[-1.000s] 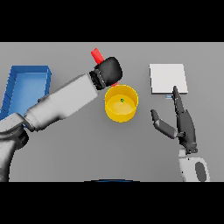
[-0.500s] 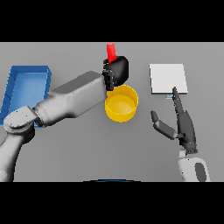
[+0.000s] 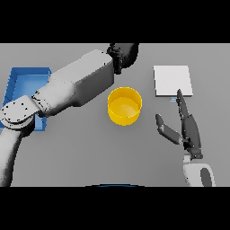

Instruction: Pick up the red beaker and tilt it to pour out 1 green nut into yellow bowl. Pick up the yellow bowl and place it on the metallic measuring scale.

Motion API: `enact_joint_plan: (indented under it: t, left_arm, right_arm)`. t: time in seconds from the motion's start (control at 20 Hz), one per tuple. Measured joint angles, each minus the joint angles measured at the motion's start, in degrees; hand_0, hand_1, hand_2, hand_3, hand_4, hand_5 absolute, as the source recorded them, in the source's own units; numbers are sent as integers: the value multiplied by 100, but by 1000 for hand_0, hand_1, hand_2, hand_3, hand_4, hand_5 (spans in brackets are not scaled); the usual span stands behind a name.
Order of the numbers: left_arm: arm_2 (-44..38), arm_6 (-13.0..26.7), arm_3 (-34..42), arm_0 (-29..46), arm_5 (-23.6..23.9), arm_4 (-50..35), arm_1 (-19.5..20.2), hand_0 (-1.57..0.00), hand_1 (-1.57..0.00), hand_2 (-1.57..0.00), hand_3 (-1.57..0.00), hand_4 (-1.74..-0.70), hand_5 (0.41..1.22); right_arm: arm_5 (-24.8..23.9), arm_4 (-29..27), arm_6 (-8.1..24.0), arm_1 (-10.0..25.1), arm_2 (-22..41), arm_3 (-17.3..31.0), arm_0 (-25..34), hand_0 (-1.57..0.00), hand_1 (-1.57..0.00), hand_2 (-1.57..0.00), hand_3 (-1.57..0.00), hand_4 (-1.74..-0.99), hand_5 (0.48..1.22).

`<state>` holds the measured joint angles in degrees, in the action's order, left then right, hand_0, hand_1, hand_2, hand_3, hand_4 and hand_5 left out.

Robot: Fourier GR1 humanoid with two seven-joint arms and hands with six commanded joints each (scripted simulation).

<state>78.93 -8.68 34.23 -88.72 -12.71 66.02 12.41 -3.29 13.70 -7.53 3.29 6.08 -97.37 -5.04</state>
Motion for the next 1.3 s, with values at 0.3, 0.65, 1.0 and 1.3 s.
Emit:
enact_joint_plan:
  t: [0.3,0.65,1.0,1.3]
  left_arm:
    - [-1045,240,-1340,-984,426,-1037,432,-1571,-1571,-1571,-1410,-1729,1221]
    - [-3322,1050,-2688,-922,781,-3817,1269,-1571,-1571,-1571,-1430,-1739,1221]
    - [-4472,1430,-3308,231,1722,-5752,2042,-1571,-1571,-1571,-1541,-1740,1221]
    - [-5071,2021,-3352,1014,2244,-6906,2186,-1571,-1571,-1571,-1462,-1741,1221]
  right_arm:
    - [25,8,-89,-49,60,72,43,1,1,1,1,-1156,658]
    - [-96,135,-70,-26,53,186,158,1,1,1,1,-1110,623]
    - [200,-211,-74,2,27,245,303,1,1,1,1,-1141,657]
    - [337,-265,-224,98,46,201,244,1,1,1,1,-1188,696]
